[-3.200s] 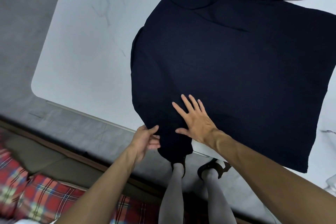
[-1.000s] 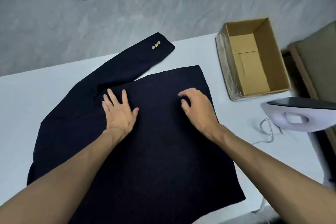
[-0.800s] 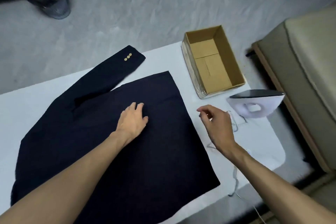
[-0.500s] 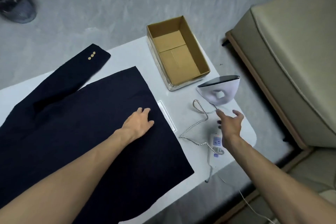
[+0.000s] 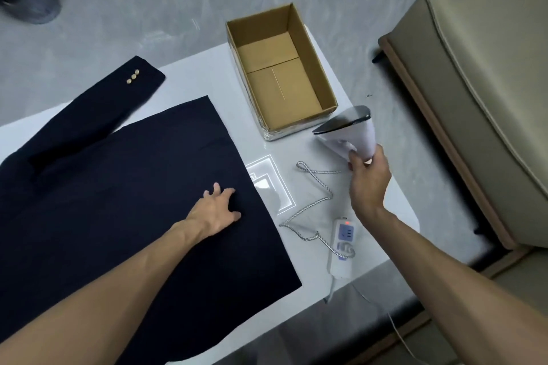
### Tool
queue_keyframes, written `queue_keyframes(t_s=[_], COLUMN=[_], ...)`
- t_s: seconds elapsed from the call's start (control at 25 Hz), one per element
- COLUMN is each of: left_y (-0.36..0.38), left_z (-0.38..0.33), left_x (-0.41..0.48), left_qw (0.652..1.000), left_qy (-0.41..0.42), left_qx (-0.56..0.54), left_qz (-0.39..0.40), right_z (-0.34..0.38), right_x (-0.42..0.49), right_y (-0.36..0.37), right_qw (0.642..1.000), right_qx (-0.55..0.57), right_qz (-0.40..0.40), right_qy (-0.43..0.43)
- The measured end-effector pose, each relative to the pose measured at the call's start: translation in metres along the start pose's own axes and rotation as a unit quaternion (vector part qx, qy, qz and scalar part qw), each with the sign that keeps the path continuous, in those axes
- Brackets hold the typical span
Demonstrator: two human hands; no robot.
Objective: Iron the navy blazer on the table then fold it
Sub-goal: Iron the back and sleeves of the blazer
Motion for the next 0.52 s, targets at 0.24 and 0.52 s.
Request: queue_keyframes(t_s=[0.24, 0.52], left_y=[-0.038, -0.049], left_z=[0.059, 0.207], left_x=[-0.049, -0.121], left_qw=[0.947, 0.882], left_qy=[-0.057, -0.113], left_qx=[-0.290, -0.380], left_qz=[-0.124, -0.255], right_z=[0.121, 0.219], right_x=[-0.071, -0.182], right_y=[0.009, 0.136], right_qw=[0.956, 0.880], right_qx=[-0.105, -0.178], right_qz=[0.095, 0.231], right_qy=[-0.255, -0.375])
Point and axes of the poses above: each hand's wrist, its own x-axis towards the middle knuckle, its own y-axis out of the palm, z = x × y, the point moved 8 cm from there along x, towards the middle knuckle, and after that the axes turned 3 degrees about -x, right-handed, at the moved point
